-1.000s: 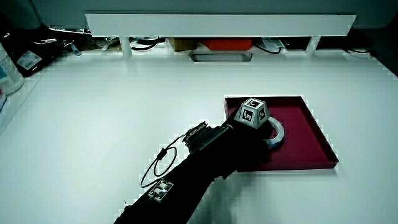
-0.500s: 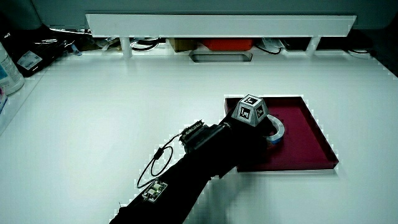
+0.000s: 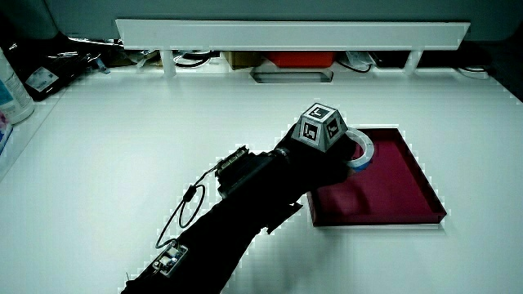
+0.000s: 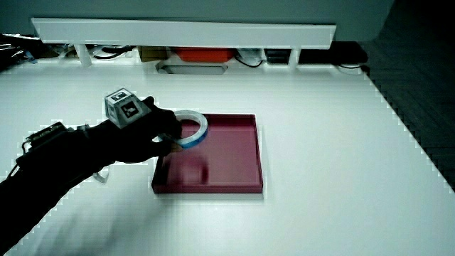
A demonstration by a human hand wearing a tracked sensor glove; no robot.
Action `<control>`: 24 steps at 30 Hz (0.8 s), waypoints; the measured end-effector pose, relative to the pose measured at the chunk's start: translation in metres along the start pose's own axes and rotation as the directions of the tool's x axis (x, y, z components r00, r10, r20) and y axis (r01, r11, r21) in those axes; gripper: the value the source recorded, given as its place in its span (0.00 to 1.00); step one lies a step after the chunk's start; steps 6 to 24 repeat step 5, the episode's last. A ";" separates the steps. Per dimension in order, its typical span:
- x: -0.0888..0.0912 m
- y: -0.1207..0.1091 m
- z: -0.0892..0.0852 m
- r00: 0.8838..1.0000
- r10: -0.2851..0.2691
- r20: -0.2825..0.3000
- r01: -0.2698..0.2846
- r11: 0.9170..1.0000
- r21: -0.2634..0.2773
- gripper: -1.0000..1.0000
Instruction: Pick blue tape
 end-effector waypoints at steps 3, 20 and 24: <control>-0.005 -0.008 0.007 1.000 0.008 -0.019 -0.007 1.000 0.023 1.00; -0.010 -0.015 0.013 0.999 -0.024 -0.037 0.027 0.997 0.073 1.00; -0.010 -0.015 0.013 0.999 -0.024 -0.037 0.027 0.997 0.073 1.00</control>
